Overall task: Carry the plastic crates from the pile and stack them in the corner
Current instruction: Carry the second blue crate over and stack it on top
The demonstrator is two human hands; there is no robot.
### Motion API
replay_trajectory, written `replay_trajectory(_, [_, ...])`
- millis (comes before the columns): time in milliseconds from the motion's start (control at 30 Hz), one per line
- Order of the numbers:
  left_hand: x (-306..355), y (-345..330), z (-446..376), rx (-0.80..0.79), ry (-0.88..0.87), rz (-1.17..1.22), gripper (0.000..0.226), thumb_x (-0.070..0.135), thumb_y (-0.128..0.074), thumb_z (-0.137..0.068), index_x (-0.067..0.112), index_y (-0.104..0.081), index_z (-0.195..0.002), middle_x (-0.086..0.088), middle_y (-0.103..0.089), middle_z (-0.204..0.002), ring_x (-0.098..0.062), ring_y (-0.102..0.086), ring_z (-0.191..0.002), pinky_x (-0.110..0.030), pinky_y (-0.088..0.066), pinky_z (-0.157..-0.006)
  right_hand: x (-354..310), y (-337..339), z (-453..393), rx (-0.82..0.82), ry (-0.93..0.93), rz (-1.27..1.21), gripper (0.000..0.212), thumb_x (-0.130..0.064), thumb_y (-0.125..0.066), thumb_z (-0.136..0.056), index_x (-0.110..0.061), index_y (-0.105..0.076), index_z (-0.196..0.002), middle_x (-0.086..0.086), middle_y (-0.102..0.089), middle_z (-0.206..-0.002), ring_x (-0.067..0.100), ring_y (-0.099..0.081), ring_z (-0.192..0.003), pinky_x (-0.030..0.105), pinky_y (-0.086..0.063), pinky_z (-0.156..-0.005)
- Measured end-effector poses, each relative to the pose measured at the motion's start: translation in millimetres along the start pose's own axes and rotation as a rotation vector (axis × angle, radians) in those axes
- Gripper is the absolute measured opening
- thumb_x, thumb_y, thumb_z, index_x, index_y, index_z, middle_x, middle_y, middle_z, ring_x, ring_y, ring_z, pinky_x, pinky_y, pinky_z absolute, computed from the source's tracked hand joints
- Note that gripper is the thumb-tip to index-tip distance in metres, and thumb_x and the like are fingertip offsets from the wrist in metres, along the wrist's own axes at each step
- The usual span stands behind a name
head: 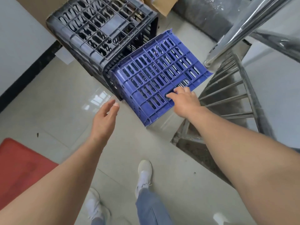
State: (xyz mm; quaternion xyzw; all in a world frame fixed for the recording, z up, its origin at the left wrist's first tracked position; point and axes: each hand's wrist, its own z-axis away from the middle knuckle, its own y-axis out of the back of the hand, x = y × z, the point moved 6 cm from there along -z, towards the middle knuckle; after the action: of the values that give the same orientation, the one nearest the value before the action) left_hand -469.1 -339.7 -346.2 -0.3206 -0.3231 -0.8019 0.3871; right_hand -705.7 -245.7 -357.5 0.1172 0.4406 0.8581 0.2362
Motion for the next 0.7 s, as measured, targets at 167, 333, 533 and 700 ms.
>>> replay_trajectory(167, [-21.2, -3.6, -8.2, 0.022, 0.038, 0.038, 0.041, 0.034, -0.046, -0.095, 0.021, -0.048, -0.135, 0.005, -0.054, -0.122, -0.018, -0.056, -0.108, -0.034, -0.046, -0.093, 4.5, -19.2, -23.7, -0.003, 0.006, 0.122, 0.054, -0.004, -0.047, -0.087, -0.027, -0.046, -0.135, 0.011, -0.032, -0.145, 0.032, -0.028, -0.132, 0.041, -0.027, -0.107])
replay_trajectory(333, [-40.8, -2.7, -15.4, 0.054, 0.064, 0.061, 0.04, 0.037, -0.046, -0.094, 0.025, -0.05, -0.132, 0.011, -0.055, -0.116, -0.016, -0.057, -0.107, -0.035, -0.047, -0.092, 5.1, -30.4, -39.2, 0.052, 0.069, 0.245, 0.046, -0.005, -0.049, -0.085, -0.024, -0.052, -0.127, 0.01, -0.043, -0.129, 0.032, -0.036, -0.123, 0.043, -0.024, -0.108])
replay_trajectory(533, [-49.2, 4.5, -12.6, 0.089, 0.076, 0.08, 0.04, 0.039, -0.045, -0.094, 0.025, -0.05, -0.132, 0.019, -0.053, -0.107, -0.015, -0.058, -0.105, -0.036, -0.048, -0.092, 4.7, -29.7, -42.6, -0.087, 0.196, 0.346, 0.042, -0.011, -0.045, -0.093, -0.027, -0.046, -0.131, 0.004, -0.054, -0.121, 0.035, -0.038, -0.123, 0.047, -0.02, -0.111])
replay_trajectory(700, [-54.5, 23.9, -0.5, 0.112, 0.073, 0.099, 0.04, 0.039, -0.044, -0.095, 0.026, -0.05, -0.132, 0.019, -0.052, -0.109, -0.015, -0.058, -0.105, -0.036, -0.047, -0.092, -16.5, -43.9, -24.3, -0.134, 0.208, 0.208, 0.039, -0.005, -0.046, -0.091, -0.02, -0.048, -0.127, 0.007, -0.054, -0.118, 0.031, -0.039, -0.113, 0.039, -0.032, -0.097])
